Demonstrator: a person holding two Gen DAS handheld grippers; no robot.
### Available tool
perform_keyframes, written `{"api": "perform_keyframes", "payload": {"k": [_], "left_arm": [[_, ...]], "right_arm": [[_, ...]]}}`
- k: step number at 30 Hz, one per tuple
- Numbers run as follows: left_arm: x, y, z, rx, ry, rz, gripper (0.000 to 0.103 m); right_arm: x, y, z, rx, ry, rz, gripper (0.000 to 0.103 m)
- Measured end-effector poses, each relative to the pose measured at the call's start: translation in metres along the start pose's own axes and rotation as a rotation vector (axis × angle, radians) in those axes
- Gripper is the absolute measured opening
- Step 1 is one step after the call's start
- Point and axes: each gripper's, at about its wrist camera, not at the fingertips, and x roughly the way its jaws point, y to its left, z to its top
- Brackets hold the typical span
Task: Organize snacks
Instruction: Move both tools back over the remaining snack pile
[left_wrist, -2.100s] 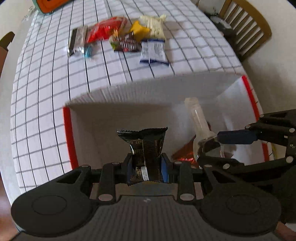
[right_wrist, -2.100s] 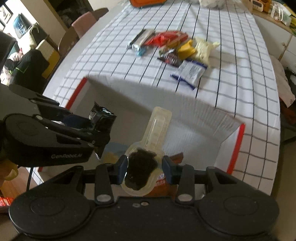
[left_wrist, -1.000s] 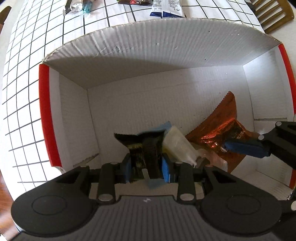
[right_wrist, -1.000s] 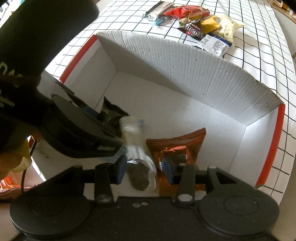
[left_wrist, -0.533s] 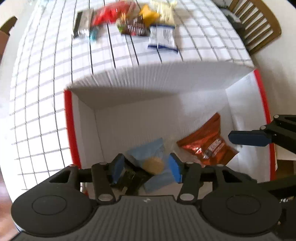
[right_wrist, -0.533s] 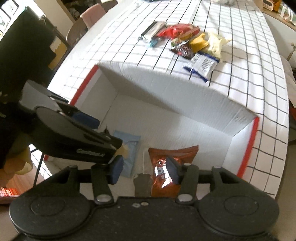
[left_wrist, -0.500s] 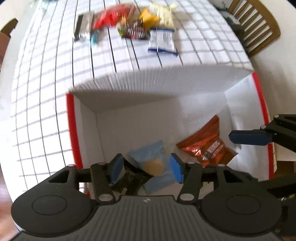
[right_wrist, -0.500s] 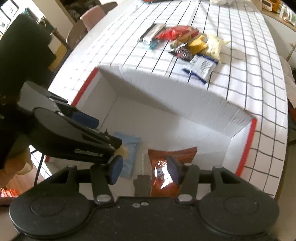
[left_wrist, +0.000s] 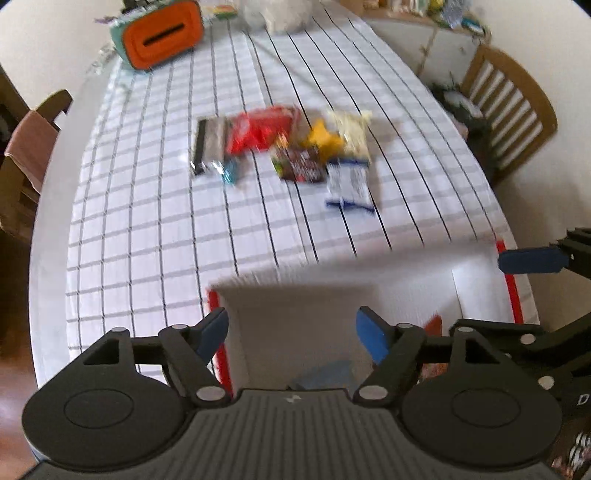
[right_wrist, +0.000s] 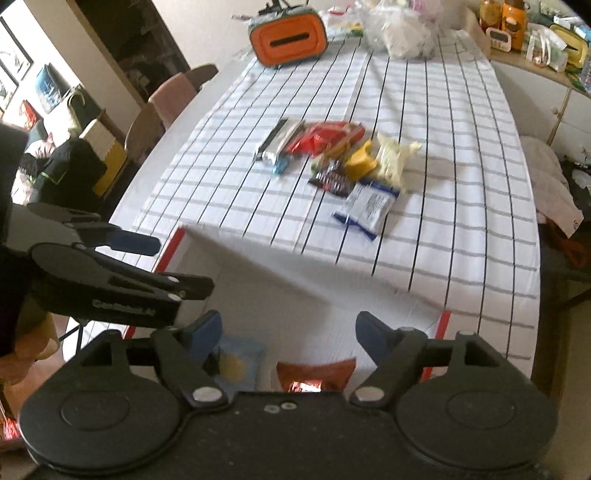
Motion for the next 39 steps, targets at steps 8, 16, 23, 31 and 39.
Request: {"api": "perform_keyframes", "payload": {"k": [8, 16, 23, 31, 39], "left_arm": [[-0.010, 0.025, 0.032, -0.068, -0.129, 0.016, 0.081], [0.013, 0.037, 0.078, -0.078, -0.167, 0.048, 0.083], [0.061, 0.041, 0.117, -0.069, -0.091, 0.036, 0.083], [0.116, 0.046, 0.143, -0.082, -0.005, 0.035, 0.083], [0.160, 0.041, 0.158, -0.100, 0.065, 0.004, 0.083]], "right_arm": [[-0.005, -0.019, 0.035, 0.039, -0.075, -0.038, 0.092], [0.015, -0.040, 0.070, 0.111, -0.089, -0.079, 0.098], [0.060, -0.055, 0.095, 0.171, -0.023, -0.139, 0.098], [0.107, -0.068, 0.106, 0.218, 0.068, -0.177, 0.095], [0.145, -0.072, 0.115, 0.219, 0.145, -0.202, 0.089]]}}
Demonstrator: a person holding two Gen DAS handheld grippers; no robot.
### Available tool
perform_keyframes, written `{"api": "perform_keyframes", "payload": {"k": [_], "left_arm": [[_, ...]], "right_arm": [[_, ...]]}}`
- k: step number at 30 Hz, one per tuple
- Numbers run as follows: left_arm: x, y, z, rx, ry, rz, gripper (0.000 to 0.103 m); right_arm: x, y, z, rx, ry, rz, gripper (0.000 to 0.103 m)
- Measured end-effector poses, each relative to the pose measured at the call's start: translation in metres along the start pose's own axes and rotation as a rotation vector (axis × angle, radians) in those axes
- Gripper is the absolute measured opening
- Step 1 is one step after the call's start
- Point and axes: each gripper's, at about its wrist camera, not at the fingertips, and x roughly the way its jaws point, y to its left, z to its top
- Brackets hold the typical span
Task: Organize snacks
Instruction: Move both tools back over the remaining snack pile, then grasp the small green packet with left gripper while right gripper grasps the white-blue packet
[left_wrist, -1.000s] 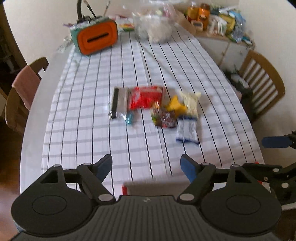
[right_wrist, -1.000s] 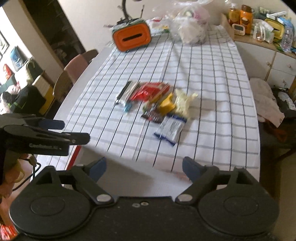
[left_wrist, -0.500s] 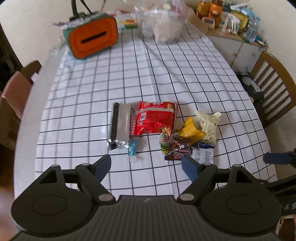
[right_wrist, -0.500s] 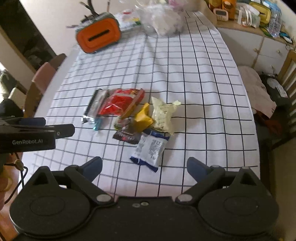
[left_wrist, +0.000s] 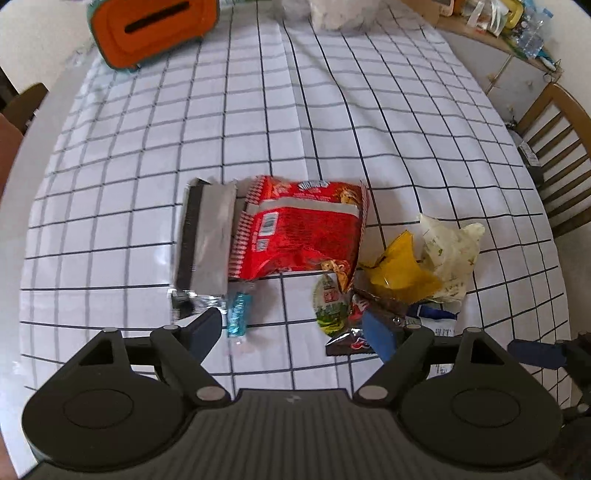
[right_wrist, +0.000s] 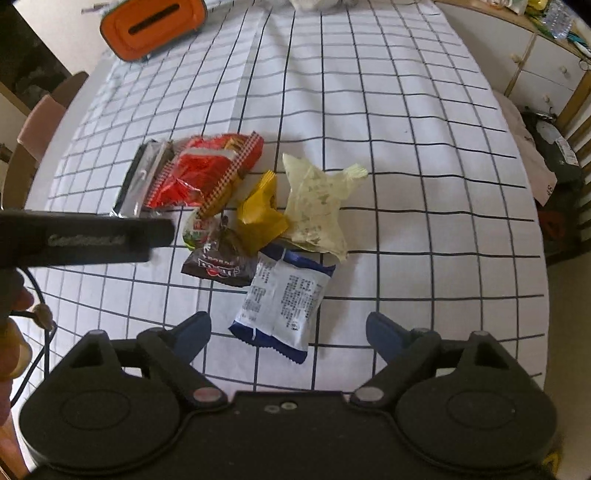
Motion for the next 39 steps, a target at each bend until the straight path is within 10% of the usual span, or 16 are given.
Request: {"api": "perform_keyframes", "payload": {"k": [11, 30, 39], "left_arm": [[0.033, 0.001, 0.013, -0.047, 0.050, -0.028, 0.081], [0.058, -0.014, 0.016, -0.037, 0.063, -0.030, 0.028], [0.053, -0.005, 0.011, -0.068, 0.048, -0.060, 0.021]], "right_arm": [[0.035, 0.007, 0.014, 0.002, 0.081, -0.039, 0.081], [0.054, 0.016, 0.011, -0.008, 0.090, -0.054, 0.053], [0.047, 0.010, 0.003, -0.004, 0.056, -0.028, 0.043]]}}
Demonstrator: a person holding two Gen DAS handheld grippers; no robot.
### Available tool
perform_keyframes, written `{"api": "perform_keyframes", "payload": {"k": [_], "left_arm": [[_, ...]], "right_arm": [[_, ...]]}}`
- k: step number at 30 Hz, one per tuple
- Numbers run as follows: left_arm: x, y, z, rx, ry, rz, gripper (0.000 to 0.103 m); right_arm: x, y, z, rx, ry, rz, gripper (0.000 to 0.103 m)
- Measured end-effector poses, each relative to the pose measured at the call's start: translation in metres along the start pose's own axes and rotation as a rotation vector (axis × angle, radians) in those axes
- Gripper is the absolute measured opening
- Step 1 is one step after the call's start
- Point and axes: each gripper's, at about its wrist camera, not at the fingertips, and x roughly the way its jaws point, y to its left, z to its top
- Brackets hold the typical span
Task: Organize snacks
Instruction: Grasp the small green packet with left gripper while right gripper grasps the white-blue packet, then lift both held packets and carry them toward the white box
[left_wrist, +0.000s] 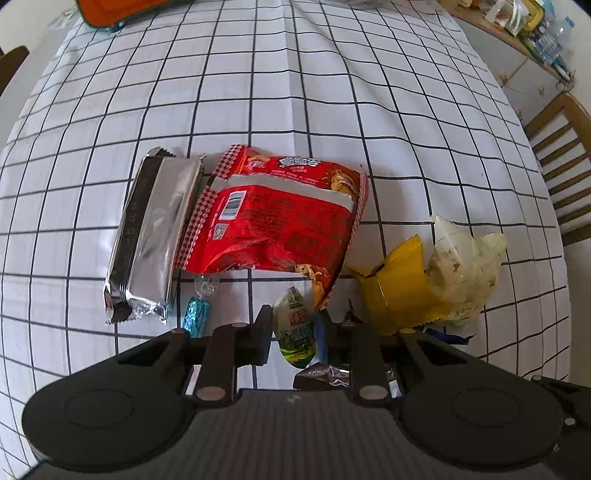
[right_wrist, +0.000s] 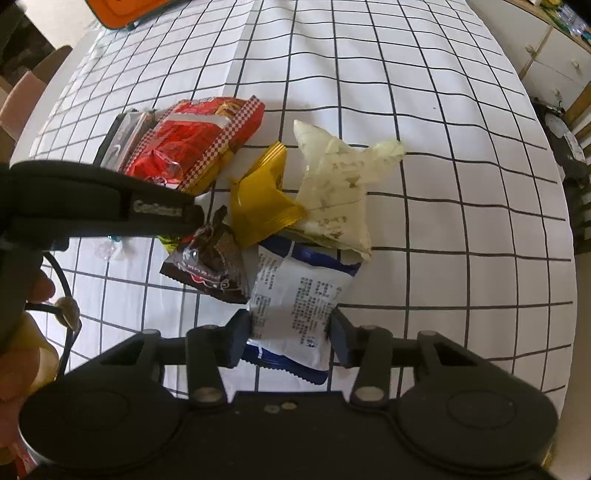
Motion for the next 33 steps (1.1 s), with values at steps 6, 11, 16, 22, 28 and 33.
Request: {"api": "perform_keyframes", "payload": {"k": [6, 11, 16, 22, 28, 33], "left_arm": [[-0.009, 0.014, -0.004, -0.021, -0.005, -0.008, 0.018], [-0.012, 0.028, -0.008, -0.054, -0.003, -0.005, 0.018], [-0.016, 0.032, -0.013, -0.058, -0.006, -0.008, 0.018], [-0.019, 0.037, -0.018, -0.067, -0.008, -0.013, 0.018], [-0.022, 0.039, -0.019, -0.068, -0.018, -0.019, 0.018], [-0.025, 0.041, -0.020, -0.075, -0.023, -0.023, 0.018]], "right_arm": [[-0.009, -0.012, -0.002, 0.039, -0.021, 0.028, 0.032], [-0.014, -0.016, -0.004, 0.043, -0.024, 0.039, 0.032], [-0.014, -0.013, -0.003, 0.068, -0.036, 0.045, 0.035], [-0.008, -0.006, 0.002, 0.074, -0.039, 0.023, 0.063], [0.003, 0.005, 0.004, 0.049, -0.028, -0.030, 0.063], [0.007, 0.013, 0.004, 0.019, -0.024, -0.080, 0.049]]}}
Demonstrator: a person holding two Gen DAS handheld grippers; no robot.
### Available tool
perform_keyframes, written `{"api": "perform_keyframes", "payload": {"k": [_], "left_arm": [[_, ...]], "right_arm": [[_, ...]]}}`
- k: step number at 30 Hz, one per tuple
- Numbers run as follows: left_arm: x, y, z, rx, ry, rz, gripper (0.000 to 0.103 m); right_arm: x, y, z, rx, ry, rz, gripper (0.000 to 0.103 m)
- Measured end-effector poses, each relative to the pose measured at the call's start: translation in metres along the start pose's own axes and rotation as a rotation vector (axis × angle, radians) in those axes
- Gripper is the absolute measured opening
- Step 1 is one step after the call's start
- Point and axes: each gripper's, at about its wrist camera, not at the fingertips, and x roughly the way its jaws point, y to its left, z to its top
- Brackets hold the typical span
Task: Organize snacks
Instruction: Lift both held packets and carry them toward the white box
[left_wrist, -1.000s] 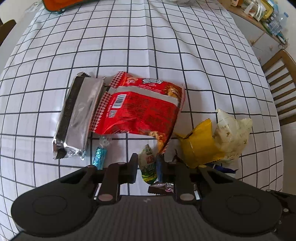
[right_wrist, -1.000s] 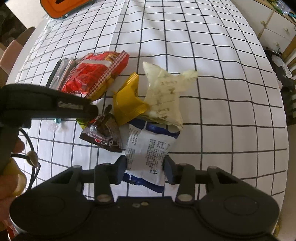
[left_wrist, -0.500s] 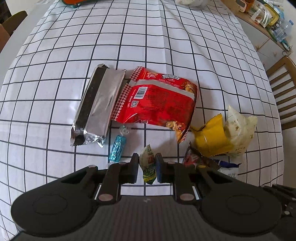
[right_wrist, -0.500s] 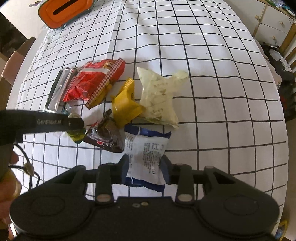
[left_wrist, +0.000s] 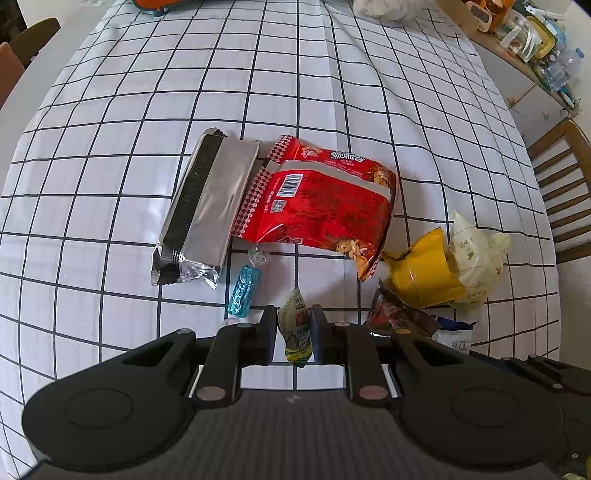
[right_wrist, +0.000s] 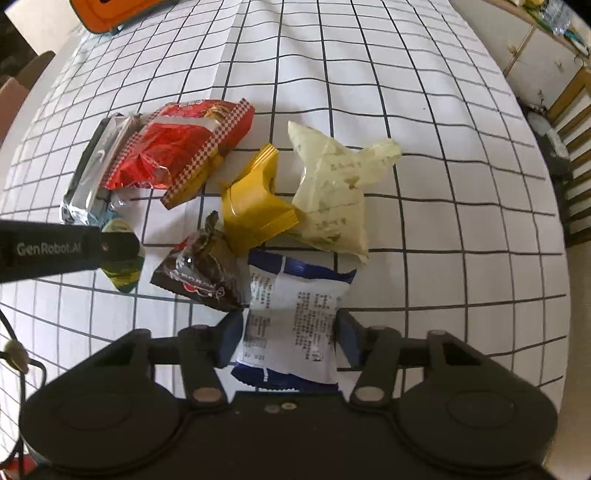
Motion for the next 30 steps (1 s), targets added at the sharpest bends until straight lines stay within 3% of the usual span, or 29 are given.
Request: {"api": "perform_keyframes", "payload": {"k": [7, 17, 30], "left_arm": [[-0.009, 0.000, -0.001, 0.000, -0.016, 0.001, 0.018], [-0.049, -0.007, -0.010, 0.046, -0.066, -0.014, 0.018], [-0.114, -0.023, -0.065, 0.117, -0.105, -0.032, 0.018]], "right_arm": [[-0.009, -0.008, -0.003, 0.012, -0.027, 0.014, 0.044], [-0.062, -0.037, -0.020, 0.030, -0.092, 0.113, 0.044], [-0.132, -0.046, -0.063, -0.042, -0.196, 0.220, 0.044]]}}
